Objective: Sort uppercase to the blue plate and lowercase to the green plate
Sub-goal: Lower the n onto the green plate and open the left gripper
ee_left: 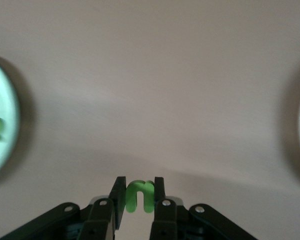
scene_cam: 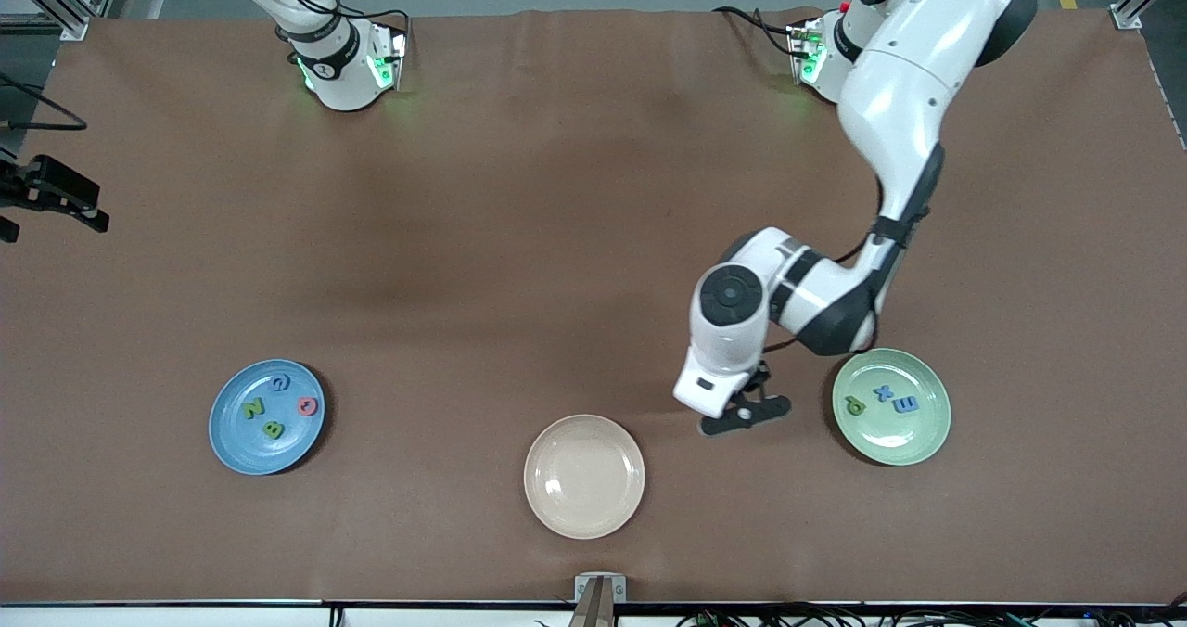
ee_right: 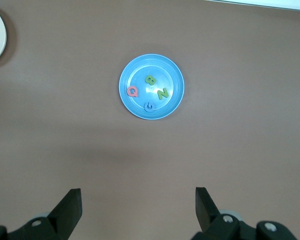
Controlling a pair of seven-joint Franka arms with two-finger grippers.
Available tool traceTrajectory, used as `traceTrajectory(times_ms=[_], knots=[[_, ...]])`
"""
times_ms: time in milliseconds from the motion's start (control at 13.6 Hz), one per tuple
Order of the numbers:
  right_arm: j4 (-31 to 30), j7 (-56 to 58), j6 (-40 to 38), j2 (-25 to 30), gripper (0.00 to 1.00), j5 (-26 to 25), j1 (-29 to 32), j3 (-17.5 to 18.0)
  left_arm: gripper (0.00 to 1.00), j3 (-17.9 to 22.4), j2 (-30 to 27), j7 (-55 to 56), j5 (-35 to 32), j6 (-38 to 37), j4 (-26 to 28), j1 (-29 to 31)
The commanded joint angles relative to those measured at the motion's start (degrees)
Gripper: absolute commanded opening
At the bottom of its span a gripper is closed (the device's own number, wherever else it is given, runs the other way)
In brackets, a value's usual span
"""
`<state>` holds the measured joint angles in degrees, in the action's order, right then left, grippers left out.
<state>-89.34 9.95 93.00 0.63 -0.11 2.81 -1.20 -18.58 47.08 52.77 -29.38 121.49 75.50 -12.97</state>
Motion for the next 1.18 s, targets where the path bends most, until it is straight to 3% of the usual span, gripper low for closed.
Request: traceTrajectory(times_ms=[0,295,589,810,957,1031,1105], knots=[[-7.86,-1.6,3.51,5.34,1.0,-0.16,2.81,1.73,0.08,-0.49,-7.52,-9.13,-0.85,0.75,9.73,6.88],[-7.17,-10.55,3.42,5.08,1.0,-0.86,-0.61,1.73,0.05,-0.58,-7.98,-21.37,-0.85,2.59,10.71,14.8],[-4.19,-5.76,2.98,4.64,1.0,-0.77,-0.62,1.65,0.06,-0.58,-6.84,-28.77,-0.85,12.43,15.36,22.62],[-4.44,-4.58,2.89,4.55,1.0,-0.6,-0.27,1.47,0.07,-0.58,-4.73,-29.13,-0.68,16.13,15.55,24.04],[-6.02,-8.43,3.86,4.55,1.0,-0.68,-0.27,1.47,0.21,-0.58,-3.67,-29.13,-0.68,17.54,15.55,24.84],[-6.11,-8.54,3.95,4.2,1.0,-0.86,-0.27,1.47,0.44,-0.49,-3.49,-29.04,-0.68,17.55,15.55,24.92],[-6.63,-8.54,4.21,3.77,1.0,-0.86,-0.18,1.47,0.77,-0.49,-3.58,-28.6,-0.68,17.55,15.55,25.1]])
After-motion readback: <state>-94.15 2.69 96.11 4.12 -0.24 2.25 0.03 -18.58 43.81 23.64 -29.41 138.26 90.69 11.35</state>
